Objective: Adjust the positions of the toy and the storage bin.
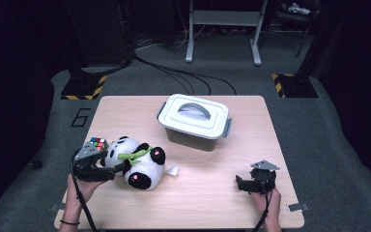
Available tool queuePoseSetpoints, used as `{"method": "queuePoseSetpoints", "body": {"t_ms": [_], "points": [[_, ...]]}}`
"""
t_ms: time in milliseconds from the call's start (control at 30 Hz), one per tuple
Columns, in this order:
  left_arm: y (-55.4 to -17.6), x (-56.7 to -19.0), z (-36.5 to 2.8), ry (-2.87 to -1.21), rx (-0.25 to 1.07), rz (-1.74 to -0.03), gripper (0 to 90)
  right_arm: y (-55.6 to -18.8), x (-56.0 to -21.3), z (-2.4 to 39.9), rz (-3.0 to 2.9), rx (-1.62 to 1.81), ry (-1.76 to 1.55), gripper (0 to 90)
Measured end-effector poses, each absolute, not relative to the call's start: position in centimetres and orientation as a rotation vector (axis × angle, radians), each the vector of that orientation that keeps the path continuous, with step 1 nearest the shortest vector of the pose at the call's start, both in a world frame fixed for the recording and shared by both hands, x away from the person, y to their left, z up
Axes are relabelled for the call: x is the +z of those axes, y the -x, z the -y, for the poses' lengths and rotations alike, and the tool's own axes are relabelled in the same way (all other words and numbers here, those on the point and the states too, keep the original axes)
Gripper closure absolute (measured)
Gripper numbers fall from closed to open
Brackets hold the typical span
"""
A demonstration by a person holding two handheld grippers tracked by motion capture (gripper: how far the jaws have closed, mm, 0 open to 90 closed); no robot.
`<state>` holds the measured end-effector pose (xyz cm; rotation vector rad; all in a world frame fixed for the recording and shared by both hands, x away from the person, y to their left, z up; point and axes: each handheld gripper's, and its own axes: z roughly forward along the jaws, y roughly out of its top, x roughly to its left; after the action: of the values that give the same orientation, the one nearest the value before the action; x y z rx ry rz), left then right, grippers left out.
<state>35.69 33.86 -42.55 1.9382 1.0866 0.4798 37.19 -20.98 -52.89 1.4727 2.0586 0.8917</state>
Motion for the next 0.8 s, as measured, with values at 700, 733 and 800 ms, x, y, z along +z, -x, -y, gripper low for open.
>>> {"method": "queuePoseSetpoints", "body": {"t_ms": [700, 733, 800], "points": [[-32.2, -49.1, -36.0, -1.952, 0.585, -1.321, 4.0, -37.3, -52.9, 21.0, -2.073, 0.880, -1.460, 1.8], [-32.2, -50.4, -35.8, -1.974, 0.602, -1.355, 1.5, -37.3, -52.9, 20.9, -2.072, 0.885, -1.468, 1.2], [-32.3, -51.1, -35.8, -1.976, 0.613, -1.367, 0.2, -37.3, -52.9, 20.9, -2.074, 0.888, -1.473, 0.5]]}}
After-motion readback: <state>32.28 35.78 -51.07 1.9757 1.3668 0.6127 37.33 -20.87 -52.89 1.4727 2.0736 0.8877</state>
